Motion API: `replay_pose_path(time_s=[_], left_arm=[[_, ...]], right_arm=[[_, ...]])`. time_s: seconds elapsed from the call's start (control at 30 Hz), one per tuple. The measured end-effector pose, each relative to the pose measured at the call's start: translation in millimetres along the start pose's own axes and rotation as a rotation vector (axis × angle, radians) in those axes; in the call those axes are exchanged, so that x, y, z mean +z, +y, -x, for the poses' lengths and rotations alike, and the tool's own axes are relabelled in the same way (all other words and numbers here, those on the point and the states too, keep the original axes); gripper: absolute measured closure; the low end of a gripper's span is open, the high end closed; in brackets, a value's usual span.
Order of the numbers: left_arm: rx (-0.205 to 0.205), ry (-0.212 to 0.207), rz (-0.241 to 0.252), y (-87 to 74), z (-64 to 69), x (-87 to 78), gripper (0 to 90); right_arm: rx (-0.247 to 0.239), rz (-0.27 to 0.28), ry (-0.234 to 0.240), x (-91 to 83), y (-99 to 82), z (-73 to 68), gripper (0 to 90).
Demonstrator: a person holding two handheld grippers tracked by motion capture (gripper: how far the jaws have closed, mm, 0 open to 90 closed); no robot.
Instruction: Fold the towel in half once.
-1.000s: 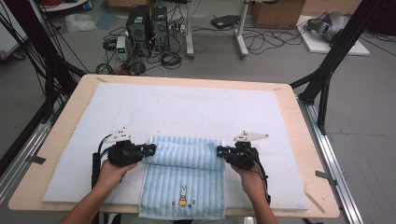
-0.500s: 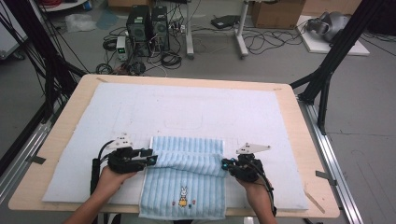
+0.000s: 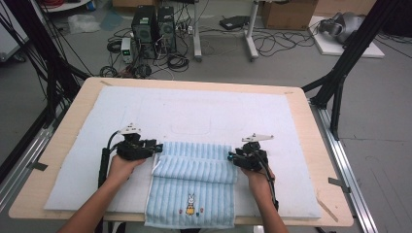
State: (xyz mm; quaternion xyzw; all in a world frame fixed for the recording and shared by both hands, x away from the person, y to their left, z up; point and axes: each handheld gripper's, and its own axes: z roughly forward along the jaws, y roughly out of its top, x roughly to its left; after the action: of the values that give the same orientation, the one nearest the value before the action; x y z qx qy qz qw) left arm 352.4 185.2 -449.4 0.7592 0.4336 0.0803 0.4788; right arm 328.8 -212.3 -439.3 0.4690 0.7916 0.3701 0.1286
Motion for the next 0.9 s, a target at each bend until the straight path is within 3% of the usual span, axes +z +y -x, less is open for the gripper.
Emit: replay_pose_path(time_s=[0.1, 0.2, 0.3, 0.43, 0.5, 0.6, 0.7, 0.73, 0.8, 0.87, 0.9], left_arm=[[0.044, -0.003, -0.013, -0.8, 3.4, 2.0, 85.3], [0.033, 0.004, 0.021, 1.6, 3.1, -1.0, 86.9], [-0.028, 0.005, 0.058, 3.5, -3.0, -1.8, 86.8], [-0.057, 0.032, 0.031, 5.6, -7.5, 7.0, 86.6], [-0.056, 0.037, 0.010, 5.6, -5.1, 9.2, 82.1], [-0.059, 0.068, -0.019, 5.3, -4.3, 8.9, 56.8], [-0.062, 0.049, -0.027, 4.5, -4.2, 9.3, 50.4], [-0.049, 0.041, -0.032, 4.1, -3.0, 10.2, 51.3], [0.004, 0.068, -0.038, 3.9, 1.0, 11.6, 55.5], [0.027, 0.078, -0.046, 3.2, 2.2, 12.4, 69.3], [0.032, 0.057, -0.053, 3.3, 1.7, 12.5, 77.5]], right_arm=[[-0.009, 0.010, 0.029, -0.3, 0.2, 0.3, 86.3], [-0.022, 0.046, 0.022, -3.4, 2.0, -0.4, 87.0], [-0.012, 0.067, 0.009, -2.5, 4.5, 1.0, 87.0], [-0.006, 0.075, -0.024, 3.1, 9.8, 3.3, 87.0], [-0.005, 0.060, -0.036, 6.9, 10.4, 3.3, 85.8], [0.008, 0.050, -0.066, 7.9, 9.6, 3.3, 65.0], [0.054, 0.055, -0.015, 11.4, 8.9, 7.0, 52.0], [0.053, 0.039, 0.009, 14.2, 8.6, 6.5, 51.5], [0.024, 0.026, -0.008, 17.3, 8.7, 2.6, 51.3], [-0.018, 0.014, -0.041, 17.1, 8.9, -1.1, 63.5], [-0.037, 0.008, -0.033, 16.9, 9.1, -1.6, 73.8]])
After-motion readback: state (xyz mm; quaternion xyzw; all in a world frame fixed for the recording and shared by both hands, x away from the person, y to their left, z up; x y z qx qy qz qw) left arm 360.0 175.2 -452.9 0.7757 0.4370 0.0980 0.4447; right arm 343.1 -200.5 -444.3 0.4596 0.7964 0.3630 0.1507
